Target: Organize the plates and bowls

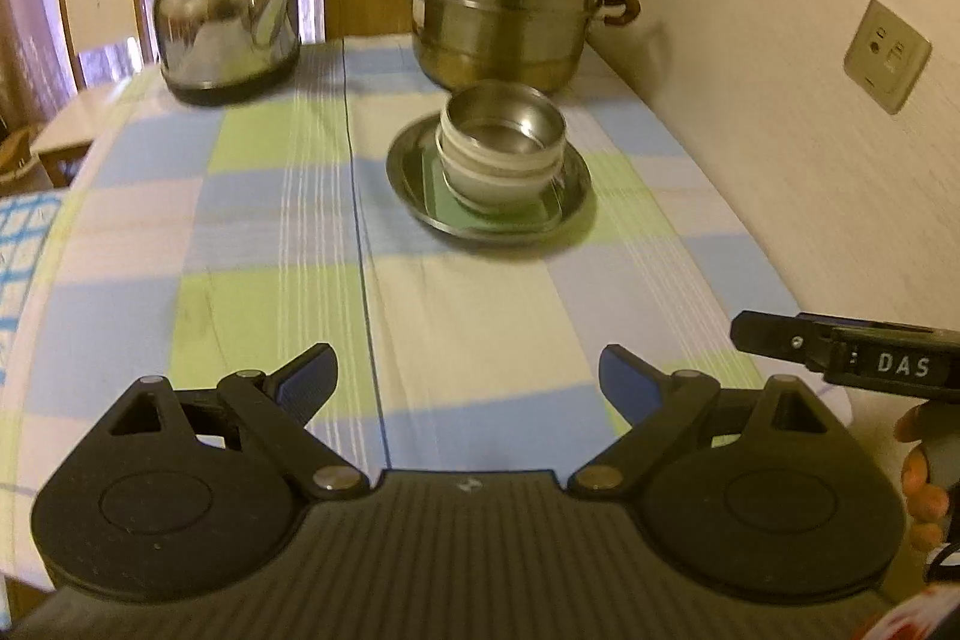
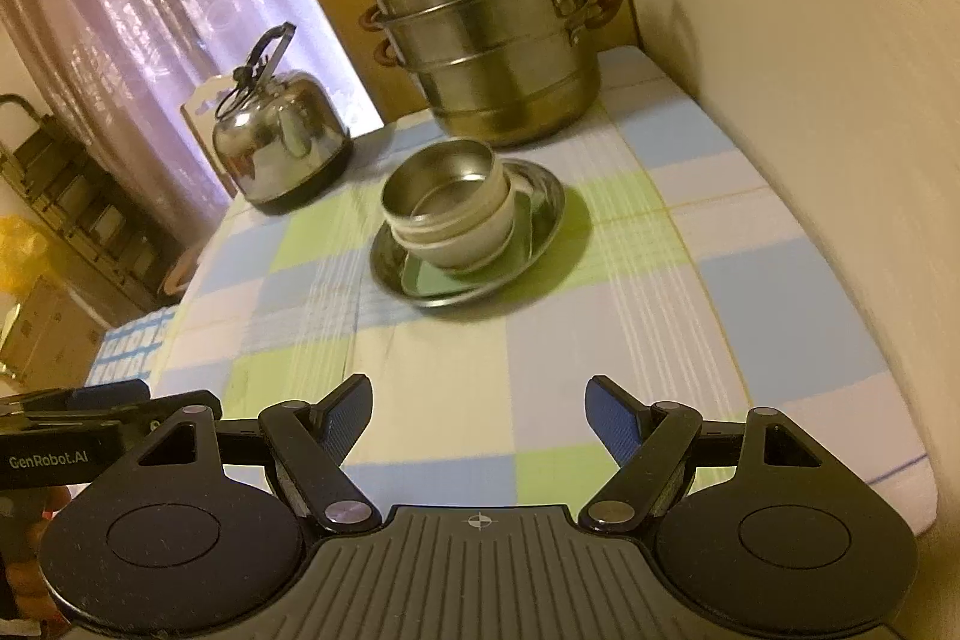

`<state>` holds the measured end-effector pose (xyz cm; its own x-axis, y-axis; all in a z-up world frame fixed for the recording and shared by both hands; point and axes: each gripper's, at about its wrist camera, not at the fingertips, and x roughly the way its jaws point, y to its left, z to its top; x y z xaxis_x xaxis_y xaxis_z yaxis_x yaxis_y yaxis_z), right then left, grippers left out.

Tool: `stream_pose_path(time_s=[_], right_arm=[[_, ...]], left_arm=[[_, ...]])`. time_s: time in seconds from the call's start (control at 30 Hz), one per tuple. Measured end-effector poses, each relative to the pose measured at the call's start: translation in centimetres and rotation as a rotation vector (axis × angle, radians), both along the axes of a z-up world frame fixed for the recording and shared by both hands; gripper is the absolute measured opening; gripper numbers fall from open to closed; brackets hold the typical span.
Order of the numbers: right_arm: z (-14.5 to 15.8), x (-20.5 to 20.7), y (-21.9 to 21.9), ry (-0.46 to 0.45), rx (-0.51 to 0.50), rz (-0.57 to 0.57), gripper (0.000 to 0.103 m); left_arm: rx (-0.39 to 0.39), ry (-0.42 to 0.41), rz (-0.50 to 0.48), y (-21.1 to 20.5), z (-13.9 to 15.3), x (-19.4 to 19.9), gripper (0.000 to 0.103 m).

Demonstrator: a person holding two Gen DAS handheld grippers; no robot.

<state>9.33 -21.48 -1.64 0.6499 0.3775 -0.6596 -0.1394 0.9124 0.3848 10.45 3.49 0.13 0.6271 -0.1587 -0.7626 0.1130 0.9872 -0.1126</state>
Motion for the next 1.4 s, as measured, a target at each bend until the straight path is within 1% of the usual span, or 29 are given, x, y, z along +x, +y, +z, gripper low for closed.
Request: stream_pose_path(time_s=[0.27, 0.57, 0.8, 1.4], right_arm=[[-0.9, -2.7, -0.1, 0.046, 0.001, 0.033, 0.078], [-1.2, -4.9, -0.2, 0.053, -0.02, 0.06, 0.078], [-1.4, -6.0, 0.0, 0.052, -0.035, 0.084, 0.078], [-1.4, -6.7, 0.4, 0.049, -0.041, 0.107, 0.078]], left_arm=[[0.006, 0.024, -0.005, -1.2, -0.5, -3.1, 0.093], [0.004, 0.045, -0.007, -1.9, -0.8, -5.0, 0.093], [0.006, 0.053, 0.003, -2.2, -1.1, -5.8, 0.093], [0.008, 0.042, 0.012, -2.2, -0.9, -6.5, 0.093]])
